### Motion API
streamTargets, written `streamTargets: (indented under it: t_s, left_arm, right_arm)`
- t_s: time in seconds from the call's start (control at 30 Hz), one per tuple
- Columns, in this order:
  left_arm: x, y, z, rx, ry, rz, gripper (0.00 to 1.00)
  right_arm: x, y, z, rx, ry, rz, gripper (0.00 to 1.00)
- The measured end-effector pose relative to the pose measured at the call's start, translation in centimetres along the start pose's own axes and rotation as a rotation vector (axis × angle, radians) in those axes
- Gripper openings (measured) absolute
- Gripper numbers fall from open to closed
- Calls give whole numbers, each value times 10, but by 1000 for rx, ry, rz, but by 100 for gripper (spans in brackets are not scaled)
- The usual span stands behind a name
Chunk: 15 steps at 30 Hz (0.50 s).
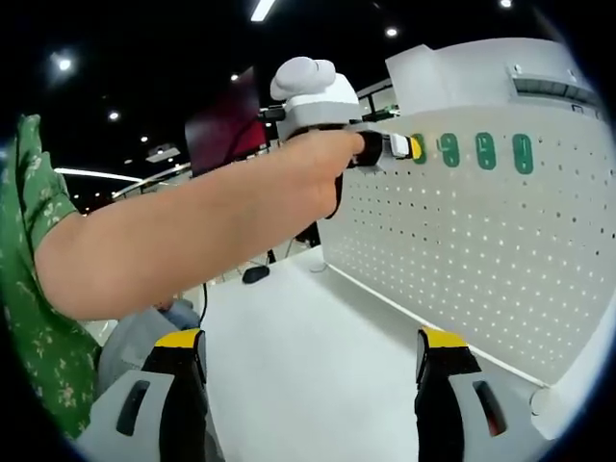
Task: Insert the hook assembly into the mounting plate slot until the hook locks in place.
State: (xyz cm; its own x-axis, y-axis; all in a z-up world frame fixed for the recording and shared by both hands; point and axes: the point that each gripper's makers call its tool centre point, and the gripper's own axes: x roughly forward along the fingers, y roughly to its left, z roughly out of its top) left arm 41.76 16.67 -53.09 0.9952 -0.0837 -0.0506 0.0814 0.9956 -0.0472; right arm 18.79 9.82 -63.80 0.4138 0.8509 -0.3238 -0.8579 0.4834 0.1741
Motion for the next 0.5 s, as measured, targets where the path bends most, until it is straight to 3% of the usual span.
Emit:
streamTargets:
  t_s: [0.2,0.27,0.5]
  left_arm:
    - [1,1,3,10,-6,-9,5]
    - [0,0,6,46,-22,-3,4]
    - [-3,-2,5,25,-4,-6,2]
  right_arm:
    - [1,1,-2,2,6,4,91]
    - [1,2,-1,1,4,5,91]
    - [0,0,-4,2,13,2,91]
